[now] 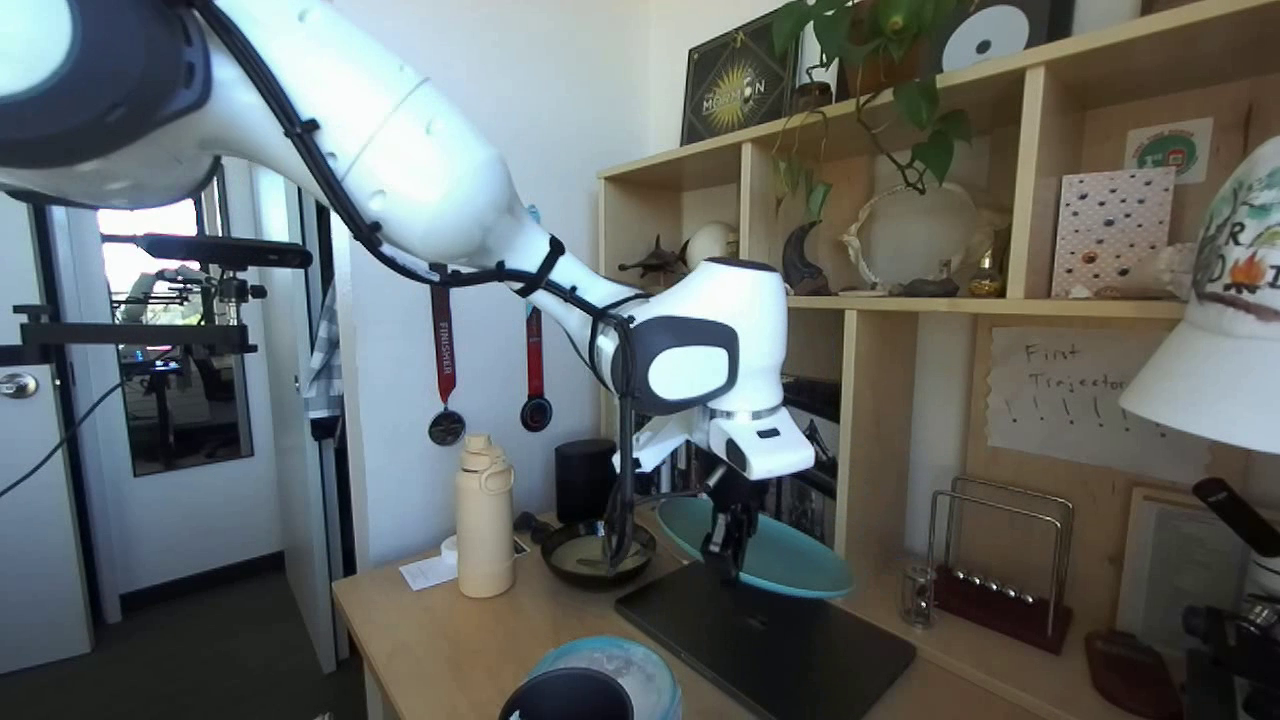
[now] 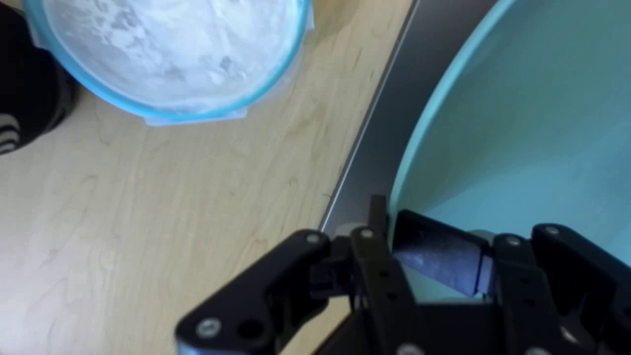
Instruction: Move the teal plate from the right to the left
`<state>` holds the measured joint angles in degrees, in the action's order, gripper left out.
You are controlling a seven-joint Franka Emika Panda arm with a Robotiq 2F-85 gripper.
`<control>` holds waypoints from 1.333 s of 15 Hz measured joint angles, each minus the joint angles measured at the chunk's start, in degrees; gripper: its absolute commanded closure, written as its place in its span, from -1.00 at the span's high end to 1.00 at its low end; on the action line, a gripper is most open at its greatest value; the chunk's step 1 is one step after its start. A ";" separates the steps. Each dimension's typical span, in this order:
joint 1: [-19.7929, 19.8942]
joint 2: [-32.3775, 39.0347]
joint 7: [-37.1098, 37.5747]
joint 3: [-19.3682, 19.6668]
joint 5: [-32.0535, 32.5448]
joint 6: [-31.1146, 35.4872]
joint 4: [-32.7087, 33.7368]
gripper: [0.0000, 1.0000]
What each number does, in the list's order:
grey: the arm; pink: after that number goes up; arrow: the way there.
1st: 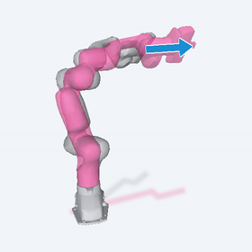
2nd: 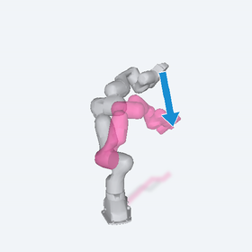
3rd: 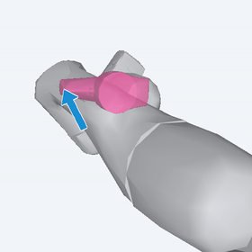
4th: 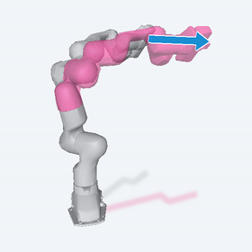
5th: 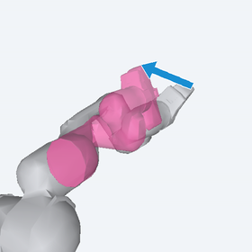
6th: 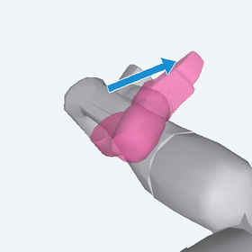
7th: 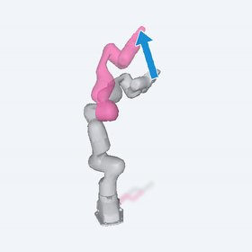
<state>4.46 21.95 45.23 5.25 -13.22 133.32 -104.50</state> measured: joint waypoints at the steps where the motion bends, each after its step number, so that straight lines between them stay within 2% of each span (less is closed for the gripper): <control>1: -0.46 -1.33 -0.87 -0.09 0.02 -1.32 -1.09 -0.96; 10: -3.31 -7.96 -11.25 -3.13 -0.14 -7.46 -9.20 -0.96; 18: -4.81 -9.26 -18.27 -4.77 -5.22 -6.51 -14.14 -0.96; 19: -4.84 -9.54 -18.31 -4.77 -5.60 -6.09 -14.71 -0.85; 20: -4.84 -9.86 -18.31 -4.74 -5.71 -5.48 -15.25 -0.85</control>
<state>-0.38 12.09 26.92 0.51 -18.93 127.84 -119.75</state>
